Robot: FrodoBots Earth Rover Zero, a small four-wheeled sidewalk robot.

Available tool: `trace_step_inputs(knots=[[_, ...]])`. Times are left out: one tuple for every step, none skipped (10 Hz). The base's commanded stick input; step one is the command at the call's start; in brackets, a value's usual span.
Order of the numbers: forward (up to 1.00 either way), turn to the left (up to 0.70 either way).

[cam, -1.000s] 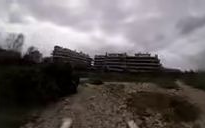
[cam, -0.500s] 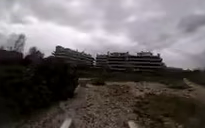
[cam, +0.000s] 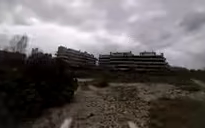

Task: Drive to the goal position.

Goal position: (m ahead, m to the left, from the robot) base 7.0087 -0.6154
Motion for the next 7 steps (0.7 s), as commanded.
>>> trace_step_inputs(knots=[[0.70, 0.00], [0.70, 0.00], [0.70, 0.00], [0.70, 0.00], [0.70, 0.00], [0.70, 0.00], [0.70, 0.00]])
